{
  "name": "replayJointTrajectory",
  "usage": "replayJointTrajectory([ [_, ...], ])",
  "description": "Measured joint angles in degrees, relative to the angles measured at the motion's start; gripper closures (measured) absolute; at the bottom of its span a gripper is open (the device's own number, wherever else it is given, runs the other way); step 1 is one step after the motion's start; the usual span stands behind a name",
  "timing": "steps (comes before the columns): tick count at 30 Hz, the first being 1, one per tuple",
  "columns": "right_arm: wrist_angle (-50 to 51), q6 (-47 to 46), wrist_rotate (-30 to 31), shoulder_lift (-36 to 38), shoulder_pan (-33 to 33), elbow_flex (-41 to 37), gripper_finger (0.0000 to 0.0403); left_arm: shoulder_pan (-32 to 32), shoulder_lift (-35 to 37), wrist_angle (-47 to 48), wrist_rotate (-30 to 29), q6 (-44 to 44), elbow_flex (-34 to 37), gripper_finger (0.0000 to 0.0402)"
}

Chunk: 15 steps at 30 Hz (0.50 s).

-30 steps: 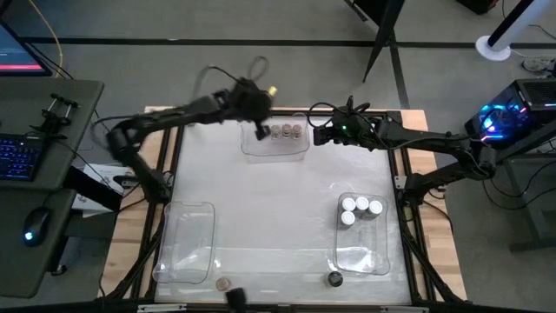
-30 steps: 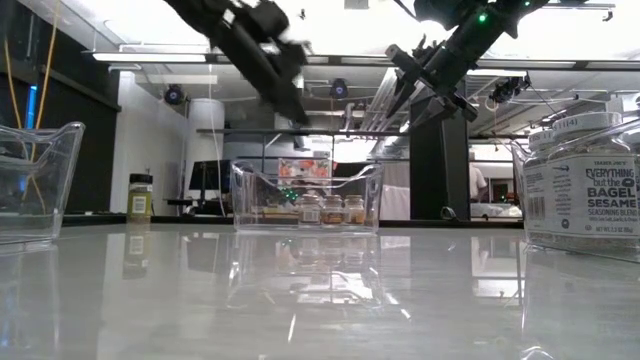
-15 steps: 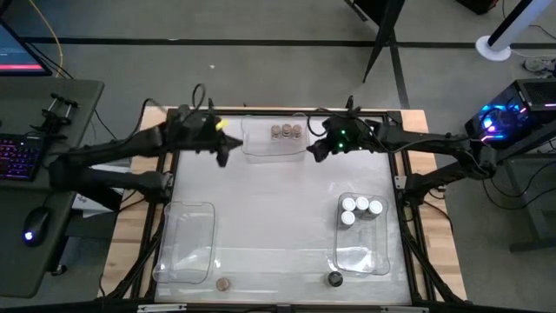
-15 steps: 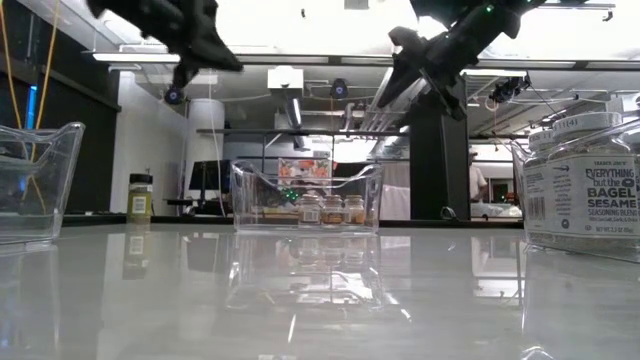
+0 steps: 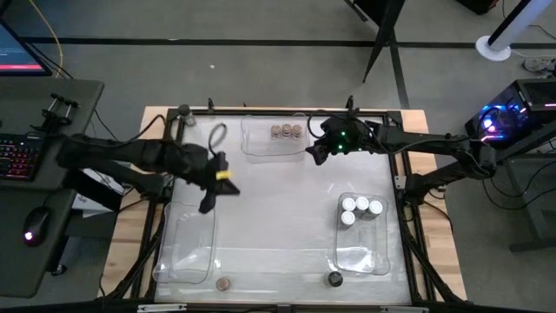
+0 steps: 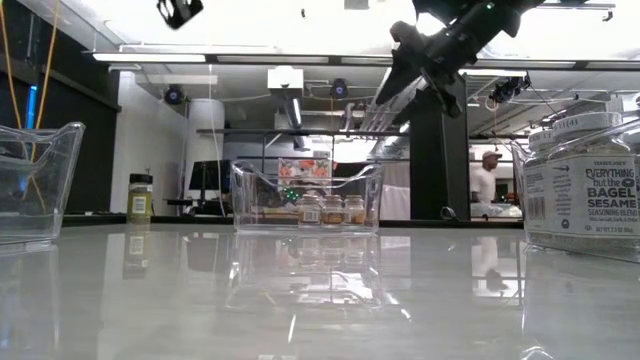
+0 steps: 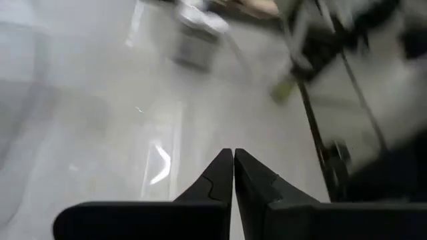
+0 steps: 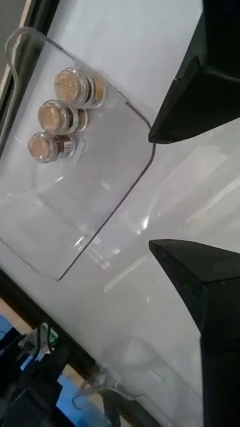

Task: Sort spices by type
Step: Put the brown seasoning bottle into the top transparent bin

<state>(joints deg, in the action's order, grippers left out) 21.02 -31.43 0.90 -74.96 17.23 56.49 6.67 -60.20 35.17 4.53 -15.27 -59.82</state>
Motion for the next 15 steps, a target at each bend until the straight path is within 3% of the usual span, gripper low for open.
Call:
replayJointTrajectory([
  [9,-8.1,-1.3,-12.5,0.0,-2.8,0.0,0.016,10.9,-16.6,23.7,-0.3,6.2,-24.6,0.03],
  [15,-12.7,-8.1,-12.4,0.0,-10.9,0.0,0.016,19.7,-19.9,28.5,-0.6,4.9,-26.6,0.0243],
])
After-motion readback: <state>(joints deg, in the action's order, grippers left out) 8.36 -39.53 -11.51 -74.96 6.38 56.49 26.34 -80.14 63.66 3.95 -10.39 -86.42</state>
